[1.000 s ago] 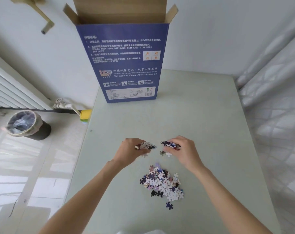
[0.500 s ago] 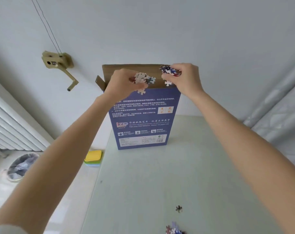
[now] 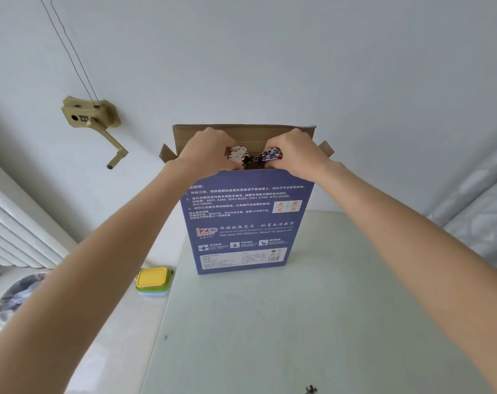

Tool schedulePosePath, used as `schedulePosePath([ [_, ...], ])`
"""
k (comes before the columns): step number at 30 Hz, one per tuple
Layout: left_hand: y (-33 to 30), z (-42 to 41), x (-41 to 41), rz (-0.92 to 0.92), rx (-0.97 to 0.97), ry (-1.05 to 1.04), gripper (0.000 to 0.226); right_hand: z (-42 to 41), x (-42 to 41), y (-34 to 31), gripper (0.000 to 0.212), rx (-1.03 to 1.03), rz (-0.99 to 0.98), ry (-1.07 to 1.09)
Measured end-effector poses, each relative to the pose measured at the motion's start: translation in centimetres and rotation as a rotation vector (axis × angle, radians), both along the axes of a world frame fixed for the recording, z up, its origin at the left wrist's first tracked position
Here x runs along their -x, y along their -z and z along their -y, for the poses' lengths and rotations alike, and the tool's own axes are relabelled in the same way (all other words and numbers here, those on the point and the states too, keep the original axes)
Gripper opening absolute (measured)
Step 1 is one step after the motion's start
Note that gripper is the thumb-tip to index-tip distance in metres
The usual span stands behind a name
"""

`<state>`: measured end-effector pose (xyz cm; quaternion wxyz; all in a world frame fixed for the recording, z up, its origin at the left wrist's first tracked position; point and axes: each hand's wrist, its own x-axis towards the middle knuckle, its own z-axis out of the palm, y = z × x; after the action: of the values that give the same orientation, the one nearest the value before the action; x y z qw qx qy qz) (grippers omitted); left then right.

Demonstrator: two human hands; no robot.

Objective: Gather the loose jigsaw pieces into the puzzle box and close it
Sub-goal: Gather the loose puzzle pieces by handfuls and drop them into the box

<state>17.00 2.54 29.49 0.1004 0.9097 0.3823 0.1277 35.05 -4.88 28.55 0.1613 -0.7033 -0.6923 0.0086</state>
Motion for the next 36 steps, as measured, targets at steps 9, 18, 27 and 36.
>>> schedulePosePath([
  [9,1.2,0.4,1.6,0.182,-0.009,0.111,0.013,-0.2,0.1,-0.4,0.016,-0.042,-0.104,-0.008],
  [18,3.0,0.8,3.6,0.28,-0.176,0.2,0.014,0.1,1.5,-0.7,0.024,-0.082,-0.033,-0.032],
  [27,3.4,1.0,3.6,0.306,-0.24,0.197,0.007,0.5,2.5,0.1,0.013,-0.198,-0.197,0.014],
  [36,5.0,4.4,3.7,0.402,-0.631,0.01,0.014,7.3,4.0,1.3,0.015,-0.526,-0.078,-0.086],
])
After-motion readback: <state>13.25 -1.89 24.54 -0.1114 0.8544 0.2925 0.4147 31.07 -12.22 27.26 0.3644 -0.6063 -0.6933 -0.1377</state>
